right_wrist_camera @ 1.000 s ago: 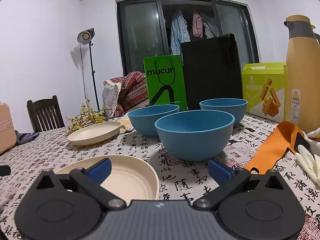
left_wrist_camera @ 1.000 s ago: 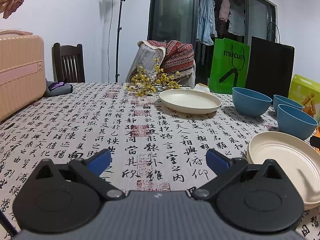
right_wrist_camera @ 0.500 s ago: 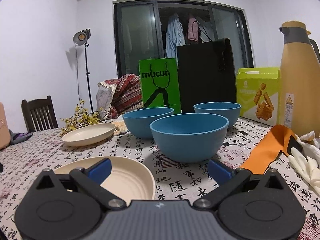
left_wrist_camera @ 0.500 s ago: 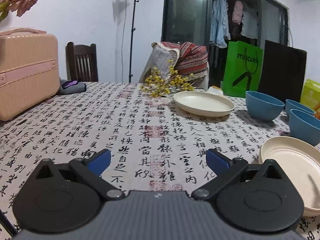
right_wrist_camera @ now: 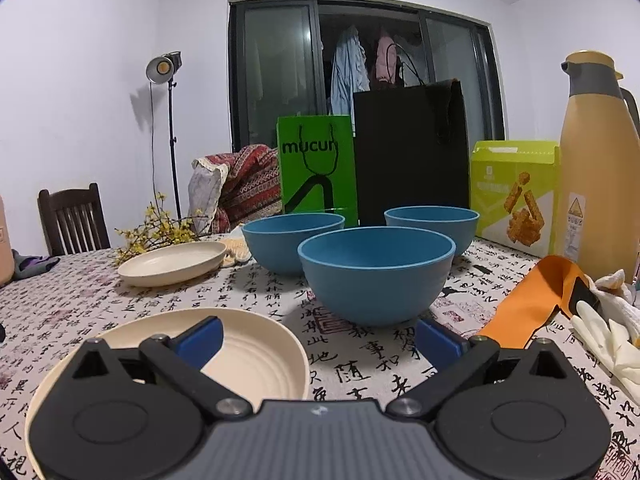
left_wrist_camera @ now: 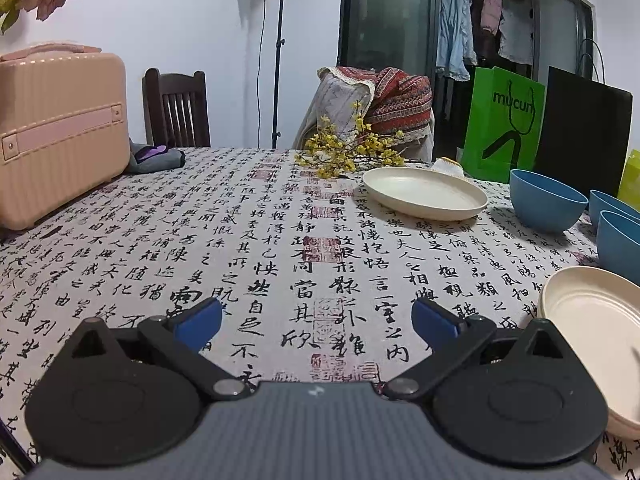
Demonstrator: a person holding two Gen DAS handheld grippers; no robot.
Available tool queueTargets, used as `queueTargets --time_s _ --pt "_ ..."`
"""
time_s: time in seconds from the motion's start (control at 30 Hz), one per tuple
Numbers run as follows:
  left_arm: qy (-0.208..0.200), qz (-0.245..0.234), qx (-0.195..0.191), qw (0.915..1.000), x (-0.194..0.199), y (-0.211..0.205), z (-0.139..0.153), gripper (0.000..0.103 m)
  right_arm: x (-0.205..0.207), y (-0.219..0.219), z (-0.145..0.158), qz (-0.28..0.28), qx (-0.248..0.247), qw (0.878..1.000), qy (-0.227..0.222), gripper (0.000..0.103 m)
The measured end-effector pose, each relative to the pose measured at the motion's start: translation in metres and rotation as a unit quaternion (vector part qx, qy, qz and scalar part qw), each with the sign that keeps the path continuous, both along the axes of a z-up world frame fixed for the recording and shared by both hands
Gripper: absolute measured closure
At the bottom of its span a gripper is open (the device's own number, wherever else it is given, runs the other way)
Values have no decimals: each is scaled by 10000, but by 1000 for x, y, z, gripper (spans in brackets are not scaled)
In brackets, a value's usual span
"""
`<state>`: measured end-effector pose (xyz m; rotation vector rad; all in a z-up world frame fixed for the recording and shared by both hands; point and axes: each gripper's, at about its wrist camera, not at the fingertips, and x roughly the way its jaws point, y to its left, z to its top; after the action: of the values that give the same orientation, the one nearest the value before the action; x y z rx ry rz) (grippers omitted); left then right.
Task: Organize plates and bowls
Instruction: 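Pull both open grippers back away from the placed cream plate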
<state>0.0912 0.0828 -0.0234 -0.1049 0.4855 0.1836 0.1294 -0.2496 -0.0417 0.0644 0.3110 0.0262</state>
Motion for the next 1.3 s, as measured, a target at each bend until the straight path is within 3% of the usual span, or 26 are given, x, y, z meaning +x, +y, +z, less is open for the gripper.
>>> queueTargets --time_s 0.4,0.73,0.97,1.13,1.3 --pt "434 -51 -150 9989 17 1 -6 0 -2 5 1 24 -170 9998 -51 0" --pt "40 247 -81 9997 5 2 1 0 -6 8 1 -63 -332 9992 -200 0" --pt "-366 -17 306 9989 -12 -12 24 0 0 16 1 -120 -603 9981 -16 0" --pt "-433 -344 169 9983 -14 -17 51 0 2 16 6 -199 -583 9981 43 0" --pt "-330 -603 95 9976 -2 -20 83 0 -5 20 34 -118 -479 9985 -238 0"
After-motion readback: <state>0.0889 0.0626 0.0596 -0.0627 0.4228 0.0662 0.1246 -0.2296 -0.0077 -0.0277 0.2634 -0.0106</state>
